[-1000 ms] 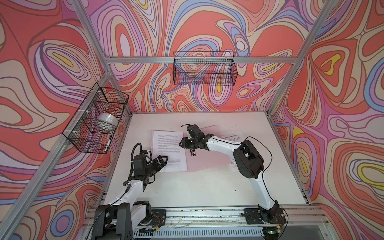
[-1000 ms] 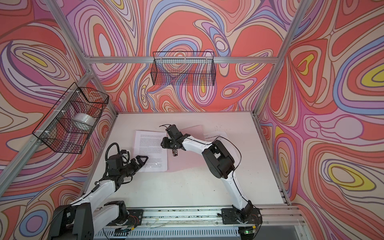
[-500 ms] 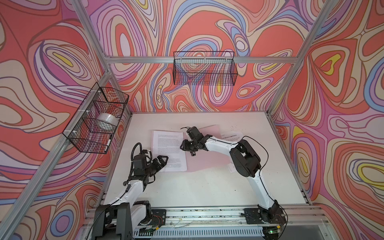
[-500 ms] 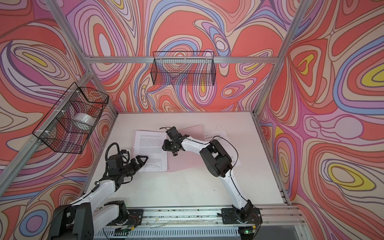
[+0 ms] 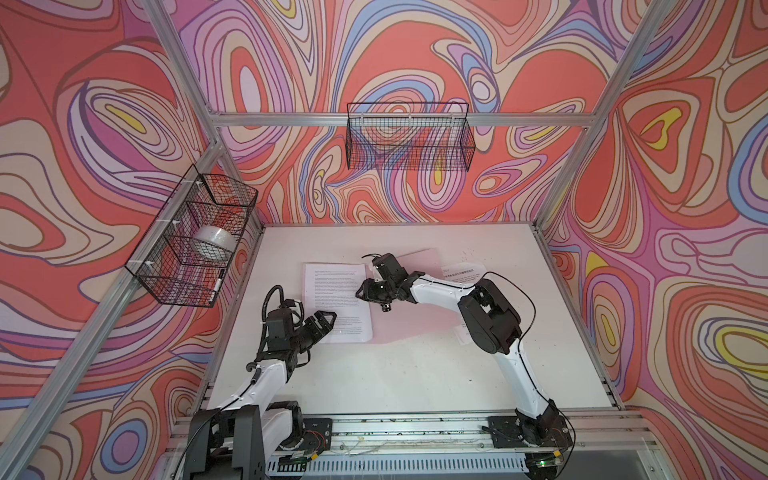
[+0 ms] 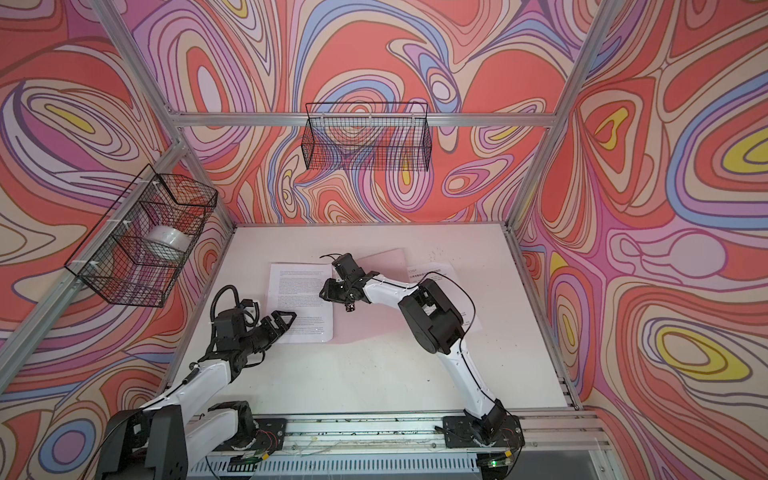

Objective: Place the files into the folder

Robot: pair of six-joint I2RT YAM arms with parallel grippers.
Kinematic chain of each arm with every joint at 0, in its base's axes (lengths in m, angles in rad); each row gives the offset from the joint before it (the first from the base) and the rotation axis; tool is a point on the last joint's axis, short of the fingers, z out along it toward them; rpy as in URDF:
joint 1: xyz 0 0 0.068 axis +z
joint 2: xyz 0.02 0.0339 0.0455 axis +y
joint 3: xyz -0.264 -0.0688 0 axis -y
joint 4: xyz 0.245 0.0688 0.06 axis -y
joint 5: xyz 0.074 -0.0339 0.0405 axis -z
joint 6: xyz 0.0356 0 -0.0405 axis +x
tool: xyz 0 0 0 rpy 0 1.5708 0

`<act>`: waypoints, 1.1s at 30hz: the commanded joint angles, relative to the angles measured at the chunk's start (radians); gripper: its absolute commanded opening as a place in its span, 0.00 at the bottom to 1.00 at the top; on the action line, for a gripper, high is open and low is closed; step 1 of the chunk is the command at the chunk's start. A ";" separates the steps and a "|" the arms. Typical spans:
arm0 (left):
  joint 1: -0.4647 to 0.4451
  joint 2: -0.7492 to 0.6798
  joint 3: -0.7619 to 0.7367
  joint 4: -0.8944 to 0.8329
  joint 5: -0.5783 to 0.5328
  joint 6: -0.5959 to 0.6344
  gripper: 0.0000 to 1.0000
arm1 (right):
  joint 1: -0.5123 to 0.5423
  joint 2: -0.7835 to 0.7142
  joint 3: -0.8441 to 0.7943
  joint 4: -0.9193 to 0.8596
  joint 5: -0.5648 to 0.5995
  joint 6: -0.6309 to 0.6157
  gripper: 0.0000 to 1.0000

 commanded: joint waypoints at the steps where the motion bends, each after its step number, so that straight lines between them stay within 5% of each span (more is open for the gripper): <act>1: -0.005 -0.001 0.018 0.002 0.014 0.011 0.85 | 0.005 -0.005 -0.029 0.046 -0.049 0.022 0.46; 18: -0.004 -0.058 0.012 -0.037 0.008 0.011 0.82 | -0.018 -0.256 -0.144 -0.095 0.135 -0.093 0.49; 26: -0.004 -0.148 0.006 -0.070 -0.019 0.007 0.64 | -0.091 -0.409 -0.321 -0.079 0.137 -0.090 0.46; 33: -0.004 -0.193 0.002 -0.082 -0.028 0.001 0.24 | -0.091 -0.389 -0.287 -0.127 0.164 -0.121 0.45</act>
